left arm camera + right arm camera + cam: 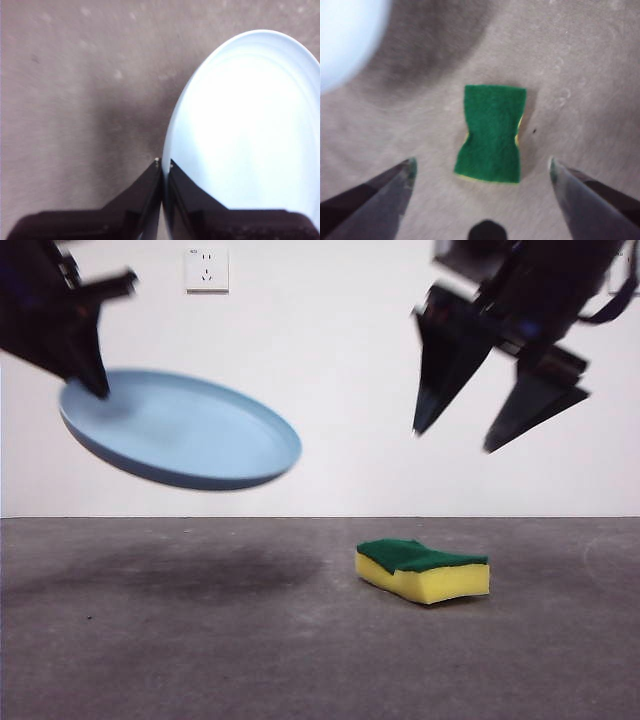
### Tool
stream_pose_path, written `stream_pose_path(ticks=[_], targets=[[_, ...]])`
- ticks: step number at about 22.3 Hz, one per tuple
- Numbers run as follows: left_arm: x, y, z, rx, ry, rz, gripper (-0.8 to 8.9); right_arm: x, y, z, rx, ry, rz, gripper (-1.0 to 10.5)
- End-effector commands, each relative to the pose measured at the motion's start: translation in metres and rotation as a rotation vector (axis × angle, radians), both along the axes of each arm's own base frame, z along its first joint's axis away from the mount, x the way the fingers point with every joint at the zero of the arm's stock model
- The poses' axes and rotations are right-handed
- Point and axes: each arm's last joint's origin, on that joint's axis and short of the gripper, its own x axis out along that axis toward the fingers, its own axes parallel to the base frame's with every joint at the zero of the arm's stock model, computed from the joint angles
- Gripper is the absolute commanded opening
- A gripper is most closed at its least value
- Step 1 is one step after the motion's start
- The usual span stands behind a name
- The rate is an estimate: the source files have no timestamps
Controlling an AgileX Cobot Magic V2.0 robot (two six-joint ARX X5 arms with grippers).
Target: Pick up the plate,pick up the cloth,clean the plate with the cloth
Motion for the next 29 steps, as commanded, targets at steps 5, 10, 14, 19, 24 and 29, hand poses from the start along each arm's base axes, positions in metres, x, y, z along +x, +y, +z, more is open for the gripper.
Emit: stream_pose_path(ticks=[5, 10, 14, 19, 24, 29], targets=[[-0.03, 0.007, 0.027, 0.004, -0.079, -0.002, -0.08, 0.03, 0.033, -0.036, -0.115, 0.013, 0.089, 4.0], [-0.035, 0.008, 0.026, 0.018, -0.044, -0.007, -0.08, 0.045, 0.042, -0.074, -0.158, 0.074, 0.092, 4.0], [-0.035, 0.008, 0.026, 0.02, -0.043, -0.009, -0.08, 0.049, 0.044, -0.093, -0.181, 0.129, 0.077, 2.5], [-0.035, 0.008, 0.026, 0.019, -0.047, -0.009, -0.08, 0.05, 0.045, -0.111, -0.213, 0.182, 0.078, 0.5], [-0.029, 0.006, 0.021, 0.024, -0.027, -0.009, -0.08, 0.048, 0.045, -0.099, -0.192, 0.161, 0.061, -0.2], [-0.014, 0.002, 0.003, 0.034, 0.046, -0.013, -0.08, 0.024, 0.046, -0.031, -0.066, 0.02, 0.028, -0.2]])
